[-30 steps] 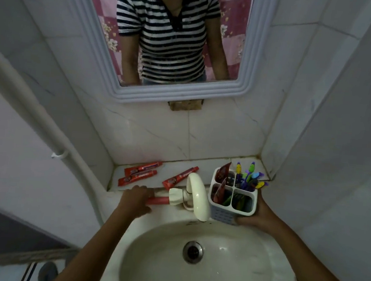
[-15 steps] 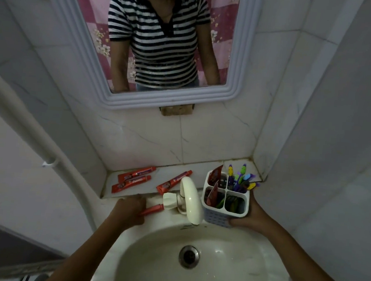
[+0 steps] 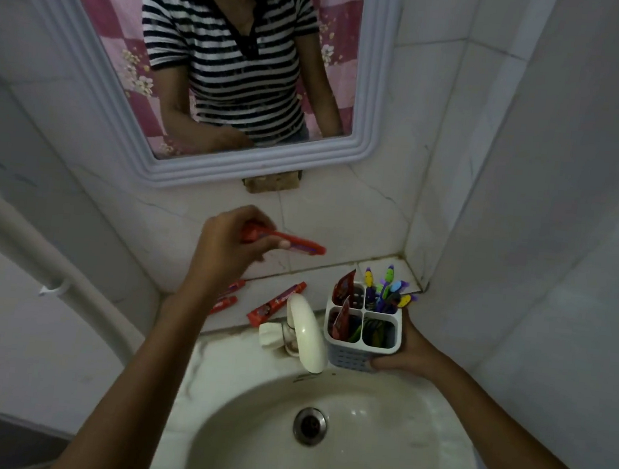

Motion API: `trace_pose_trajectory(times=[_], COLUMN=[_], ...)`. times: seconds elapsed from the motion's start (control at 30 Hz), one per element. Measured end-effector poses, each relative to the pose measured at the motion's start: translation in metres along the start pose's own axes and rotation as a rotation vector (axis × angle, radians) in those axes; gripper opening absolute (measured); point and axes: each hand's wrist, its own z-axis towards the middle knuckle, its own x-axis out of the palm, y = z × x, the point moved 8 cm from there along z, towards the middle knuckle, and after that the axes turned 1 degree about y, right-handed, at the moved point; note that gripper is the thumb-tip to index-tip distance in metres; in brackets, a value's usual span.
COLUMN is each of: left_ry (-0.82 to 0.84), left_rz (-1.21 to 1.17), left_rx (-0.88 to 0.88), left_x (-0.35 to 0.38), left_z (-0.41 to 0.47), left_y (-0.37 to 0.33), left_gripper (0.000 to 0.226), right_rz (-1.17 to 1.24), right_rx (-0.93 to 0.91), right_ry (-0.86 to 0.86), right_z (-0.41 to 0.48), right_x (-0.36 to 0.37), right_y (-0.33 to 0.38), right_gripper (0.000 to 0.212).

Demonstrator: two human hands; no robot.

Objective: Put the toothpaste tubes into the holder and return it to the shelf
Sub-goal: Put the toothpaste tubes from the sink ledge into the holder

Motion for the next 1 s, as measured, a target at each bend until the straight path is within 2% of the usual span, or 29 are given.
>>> trace_pose_trajectory(times=[0.13,0.33,0.43,0.53,0.6,0.63,0.7,0.77,1.0], left_ry=[0.141,0.403,0.454,0.290,0.147,0.142,0.304,0.442,0.383], left_rz=[0.070,0.579,0.552,0.317,0.302,0.353,0.524,0.642,0.728], left_rx=[0.084,0.274,0.302,0.217,0.105,0.010,-0.199,-0.288,-0.233], left_x=[0.051,0.140,0.146,0.112,0.091,0.088,0.102,0.118,0.135], left_z=[0.019,0.031,0.036,0.045,0.049,0.048,0.036,0.014,-0.013], left_y=[-0.037,-0.043,-0.034,-0.014,0.018,0.043,0.102,0.145,0.172], left_gripper=[0.029,0.026,0.034,0.036,0.026,0.023,0.024,0.033,0.038], right_rz=[-0.028,-0.020,-0.004,0.006,0.013,0.014,0.012,0.015,0.016], right_rx=[0.005,0.036,0.043,0.017,0.013,0.015,0.022,0.023,-0.003], right_ry=[-0.011,-0.012,-0.008,-0.002,0.003,0.004,0.008,0.007,0.004], right_z=[0.002,0.001,-0.001,-0.002,-0.001,-0.001,-0.002,-0.002,-0.003], right_x=[-0.002,-0.001,0.000,0.000,-0.001,-0.001,-0.001,-0.001,0.000], right_y=[-0.003,-0.004,0.001,0.006,0.005,0.004,0.003,0.003,0.013], right_gripper=[0.116,0.123,0.123,0.128,0.129,0.129,0.130,0.130,0.125])
